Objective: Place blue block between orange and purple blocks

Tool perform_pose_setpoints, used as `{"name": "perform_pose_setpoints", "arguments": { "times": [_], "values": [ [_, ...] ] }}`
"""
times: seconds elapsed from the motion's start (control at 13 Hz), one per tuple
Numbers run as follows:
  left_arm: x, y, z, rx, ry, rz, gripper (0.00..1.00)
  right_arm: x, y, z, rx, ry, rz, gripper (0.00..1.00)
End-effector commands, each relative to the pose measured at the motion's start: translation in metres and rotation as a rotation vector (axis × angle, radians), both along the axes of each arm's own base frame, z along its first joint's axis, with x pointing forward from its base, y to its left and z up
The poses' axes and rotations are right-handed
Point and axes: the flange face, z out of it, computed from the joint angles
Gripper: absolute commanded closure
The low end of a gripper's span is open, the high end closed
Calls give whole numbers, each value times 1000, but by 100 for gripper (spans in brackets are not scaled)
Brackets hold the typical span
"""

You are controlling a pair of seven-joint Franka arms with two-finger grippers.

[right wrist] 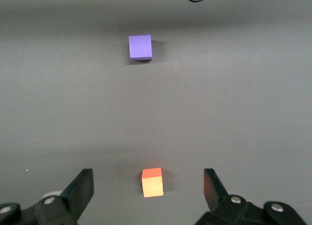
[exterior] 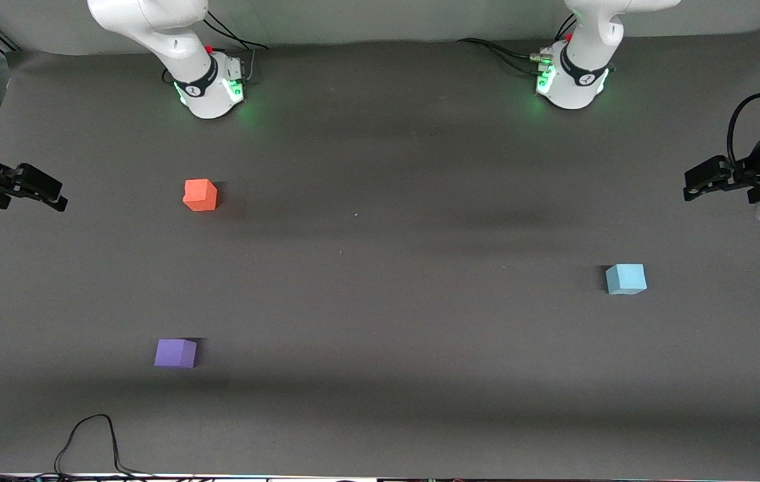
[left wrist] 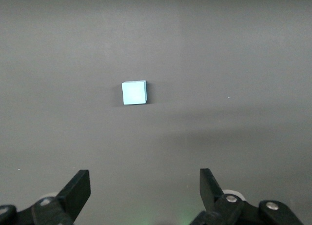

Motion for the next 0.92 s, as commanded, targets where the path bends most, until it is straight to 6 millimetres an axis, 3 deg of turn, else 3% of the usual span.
{"name": "perform_pose_setpoints", "arguments": {
  "times": [0.0,0.38,0.54,0.69,0.85],
  "values": [
    [-10,-2,6,-10,5,-2,0,-8,-4,1,1,15,3,0],
    [-8,1,3,-10,7,-2,0,-11,-14,3,7,16,-17,0],
    [-4,9,-1,-4,-1,-8,0,-10,-14,3,7,16,-15,0],
    [1,37,-4,-9,-21,-14,0,-8,-16,0,8,12,-21,0],
    [2,43,-6,-7,-20,-42,0,-6,-18,-2,9,9,-24,0]
  ]
}}
